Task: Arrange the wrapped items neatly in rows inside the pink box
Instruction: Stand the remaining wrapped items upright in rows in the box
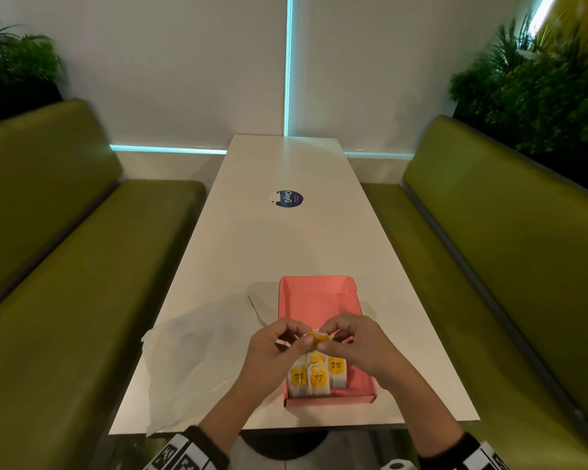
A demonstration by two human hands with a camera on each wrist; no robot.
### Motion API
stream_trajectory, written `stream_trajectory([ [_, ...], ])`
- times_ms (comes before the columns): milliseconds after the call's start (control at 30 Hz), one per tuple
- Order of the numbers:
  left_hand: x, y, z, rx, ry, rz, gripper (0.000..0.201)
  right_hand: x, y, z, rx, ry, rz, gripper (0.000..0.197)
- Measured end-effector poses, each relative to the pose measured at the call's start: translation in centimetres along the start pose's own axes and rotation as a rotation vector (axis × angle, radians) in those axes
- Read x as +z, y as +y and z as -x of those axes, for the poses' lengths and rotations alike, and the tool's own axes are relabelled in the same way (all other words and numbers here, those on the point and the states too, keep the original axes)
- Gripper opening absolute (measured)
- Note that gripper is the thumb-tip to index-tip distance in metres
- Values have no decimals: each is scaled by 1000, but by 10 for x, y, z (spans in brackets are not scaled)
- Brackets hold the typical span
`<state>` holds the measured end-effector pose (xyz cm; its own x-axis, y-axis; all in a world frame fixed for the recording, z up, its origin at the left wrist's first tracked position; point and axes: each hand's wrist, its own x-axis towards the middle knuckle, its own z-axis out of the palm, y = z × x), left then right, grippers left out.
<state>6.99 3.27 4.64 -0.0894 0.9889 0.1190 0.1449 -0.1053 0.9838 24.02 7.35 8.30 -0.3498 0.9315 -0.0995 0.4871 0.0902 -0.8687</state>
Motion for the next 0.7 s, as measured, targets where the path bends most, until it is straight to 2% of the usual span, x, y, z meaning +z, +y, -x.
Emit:
stream_trajectory([
  [67, 2, -2, 0, -1, -5, -18, 10, 1, 3, -1, 10, -10, 37, 7],
  [167, 3, -7, 1, -6, -41, -150, 18, -3, 12, -4, 51, 54, 171, 5],
  [267, 0, -18, 3, 20, -224, -450, 22, -7, 29, -7, 149, 33, 325, 0],
  [367, 3, -26, 7, 56, -421, -701, 22, -4, 46, -9, 195, -65, 537, 9],
  [467, 7, -30, 9, 28, -510, -745, 25, 1, 54, -10, 220, -158, 633, 13],
  [700, 8, -36, 6, 11, -545, -768, 22, 10, 55, -13, 244, -301, 697, 26],
])
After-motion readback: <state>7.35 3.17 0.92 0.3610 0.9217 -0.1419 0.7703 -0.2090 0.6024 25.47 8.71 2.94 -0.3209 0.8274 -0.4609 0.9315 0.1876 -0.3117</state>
